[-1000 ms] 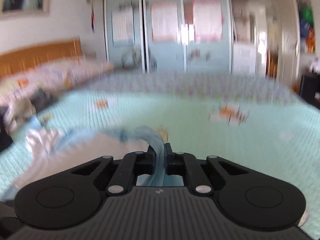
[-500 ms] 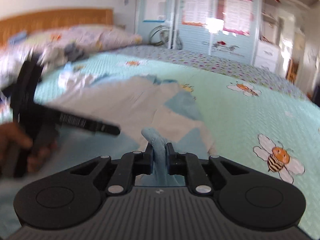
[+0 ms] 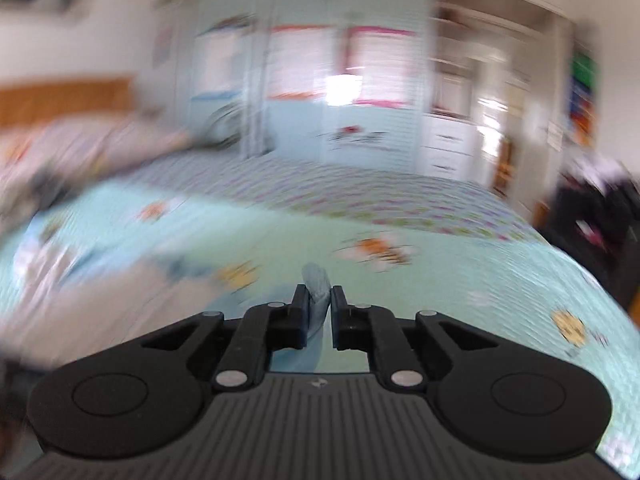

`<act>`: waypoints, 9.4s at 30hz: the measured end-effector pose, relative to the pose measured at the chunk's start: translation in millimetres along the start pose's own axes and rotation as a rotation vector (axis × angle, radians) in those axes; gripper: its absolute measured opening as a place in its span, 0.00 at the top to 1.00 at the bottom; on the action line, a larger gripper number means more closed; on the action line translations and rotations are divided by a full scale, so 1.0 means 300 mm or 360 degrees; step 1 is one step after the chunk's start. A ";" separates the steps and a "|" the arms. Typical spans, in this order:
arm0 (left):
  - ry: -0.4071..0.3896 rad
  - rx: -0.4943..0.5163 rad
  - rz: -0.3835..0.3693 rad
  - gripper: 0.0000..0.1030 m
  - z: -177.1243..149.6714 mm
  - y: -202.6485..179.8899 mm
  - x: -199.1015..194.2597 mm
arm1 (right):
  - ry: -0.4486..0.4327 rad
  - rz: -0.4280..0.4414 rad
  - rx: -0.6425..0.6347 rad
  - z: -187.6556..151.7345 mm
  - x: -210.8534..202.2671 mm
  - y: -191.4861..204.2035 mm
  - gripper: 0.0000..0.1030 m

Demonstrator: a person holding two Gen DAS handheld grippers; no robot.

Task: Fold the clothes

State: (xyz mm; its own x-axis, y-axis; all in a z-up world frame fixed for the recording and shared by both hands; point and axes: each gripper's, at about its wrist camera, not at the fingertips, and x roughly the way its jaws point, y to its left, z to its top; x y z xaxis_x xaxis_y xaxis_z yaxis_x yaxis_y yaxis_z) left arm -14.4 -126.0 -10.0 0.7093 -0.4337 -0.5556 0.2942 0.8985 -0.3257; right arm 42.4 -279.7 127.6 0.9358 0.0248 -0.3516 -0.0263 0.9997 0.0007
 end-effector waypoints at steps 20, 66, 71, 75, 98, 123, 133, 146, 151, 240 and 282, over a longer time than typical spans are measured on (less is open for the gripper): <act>0.0000 0.0005 -0.0001 0.01 -0.001 -0.002 -0.003 | 0.0500 0.0177 -0.0261 -0.382 0.034 0.288 0.76; -0.0008 0.0004 -0.0005 0.01 -0.005 -0.008 -0.003 | 0.0457 0.0080 0.0304 -0.210 0.356 0.277 0.15; -0.0008 0.0005 -0.0004 0.01 -0.004 -0.008 -0.002 | 0.0512 0.0183 0.0428 -0.236 0.379 0.261 0.26; -0.0008 0.0000 -0.0007 0.01 -0.003 -0.007 -0.003 | 0.0625 0.0189 0.0477 -0.241 0.410 0.233 0.33; -0.0010 0.0002 -0.0004 0.01 -0.007 -0.012 -0.004 | 0.0492 -0.0306 -0.0533 -0.195 0.302 0.271 0.97; -0.0003 0.0007 0.0004 0.01 -0.008 -0.022 -0.010 | 0.0268 -0.0293 -0.0078 -0.163 0.233 0.214 0.48; 0.0002 0.0009 0.0008 0.01 -0.005 -0.018 -0.008 | 0.0668 -0.0171 0.0019 -0.266 0.399 0.214 0.44; 0.0004 0.0017 0.0015 0.01 -0.003 -0.017 -0.004 | 0.0473 0.0154 0.0460 -0.241 0.308 0.225 0.34; 0.0003 0.0019 0.0016 0.01 -0.003 -0.015 -0.002 | 0.0572 0.0020 0.0414 -0.289 0.376 0.202 0.39; 0.0017 0.0010 0.0085 0.01 0.004 -0.030 0.007 | 0.0067 0.0013 0.0183 -0.414 -0.131 0.306 0.00; 0.0008 0.0039 0.0082 0.01 -0.001 -0.031 0.010 | 0.0379 -0.0321 -0.0282 -0.439 -0.109 0.242 0.09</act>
State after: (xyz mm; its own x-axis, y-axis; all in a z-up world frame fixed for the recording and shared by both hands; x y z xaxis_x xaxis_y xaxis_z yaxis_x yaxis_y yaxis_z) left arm -15.2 -135.6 -8.9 0.7209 -0.3868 -0.5750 0.2728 0.9211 -0.2777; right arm -36.5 -209.0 15.9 0.8209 -0.1964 -0.5363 0.0707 0.9667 -0.2458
